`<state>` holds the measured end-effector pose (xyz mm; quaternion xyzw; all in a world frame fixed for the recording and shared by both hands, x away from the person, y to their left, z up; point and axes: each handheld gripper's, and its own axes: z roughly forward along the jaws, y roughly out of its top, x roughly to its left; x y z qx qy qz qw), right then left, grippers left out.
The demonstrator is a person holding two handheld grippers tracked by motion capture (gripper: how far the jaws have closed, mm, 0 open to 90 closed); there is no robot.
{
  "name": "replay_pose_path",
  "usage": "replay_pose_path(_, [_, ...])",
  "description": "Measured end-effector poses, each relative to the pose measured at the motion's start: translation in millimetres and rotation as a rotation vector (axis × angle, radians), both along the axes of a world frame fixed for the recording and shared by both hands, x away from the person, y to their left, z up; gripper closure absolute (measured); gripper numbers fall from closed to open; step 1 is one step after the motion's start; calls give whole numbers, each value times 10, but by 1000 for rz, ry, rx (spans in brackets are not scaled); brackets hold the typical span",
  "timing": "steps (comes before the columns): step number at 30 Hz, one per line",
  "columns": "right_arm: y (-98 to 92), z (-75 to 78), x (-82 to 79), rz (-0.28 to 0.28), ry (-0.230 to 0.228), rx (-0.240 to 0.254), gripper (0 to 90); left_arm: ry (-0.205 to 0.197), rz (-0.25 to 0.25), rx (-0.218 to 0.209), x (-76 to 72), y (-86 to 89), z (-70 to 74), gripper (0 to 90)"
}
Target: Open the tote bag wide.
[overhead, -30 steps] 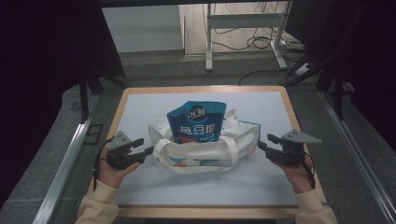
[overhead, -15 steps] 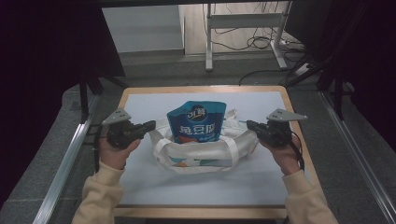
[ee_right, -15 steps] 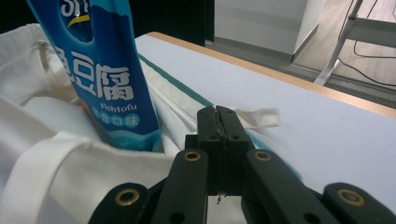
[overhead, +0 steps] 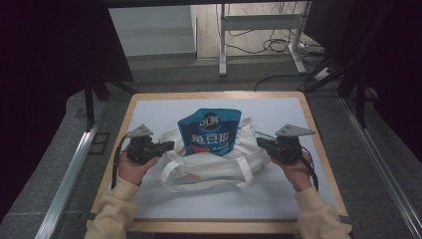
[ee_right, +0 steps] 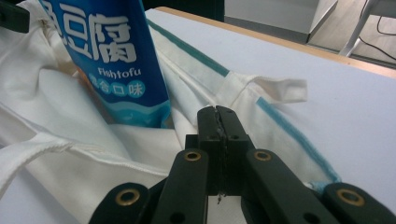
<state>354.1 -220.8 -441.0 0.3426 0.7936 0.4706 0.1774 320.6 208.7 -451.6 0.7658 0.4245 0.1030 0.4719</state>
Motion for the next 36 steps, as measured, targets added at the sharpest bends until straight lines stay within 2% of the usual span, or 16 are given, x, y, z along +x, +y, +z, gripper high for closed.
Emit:
replay_pose_path(2, [1, -21, -5, 3, -1, -3, 886, 3, 2, 2, -5, -3, -23, 892])
replay_pose_path(6, [20, -126, -34, 10, 2, -21, 887, 35, -5, 12, -13, -25, -139, 893])
replay_pose_path(7, [15, -181, -39, 10, 12, -27, 887, 38, -3, 28, -18, -42, -177, 892])
replay_pose_path(13, [-14, -361, -38, 2, 49, -62, 888, 31, 3, 33, -40, -49, -223, 894])
replay_pose_path(18, [12, -515, -29, 2, 79, -91, 888, 53, 9, 56, -27, -84, -383, 895])
replay_pose_path(24, [23, -631, -24, -1, 107, -117, 889, 42, 17, 84, -29, -126, -488, 896])
replay_pose_path(36, [31, -671, -27, -6, 107, -120, 889, 47, 17, 80, -17, -133, -506, 896])
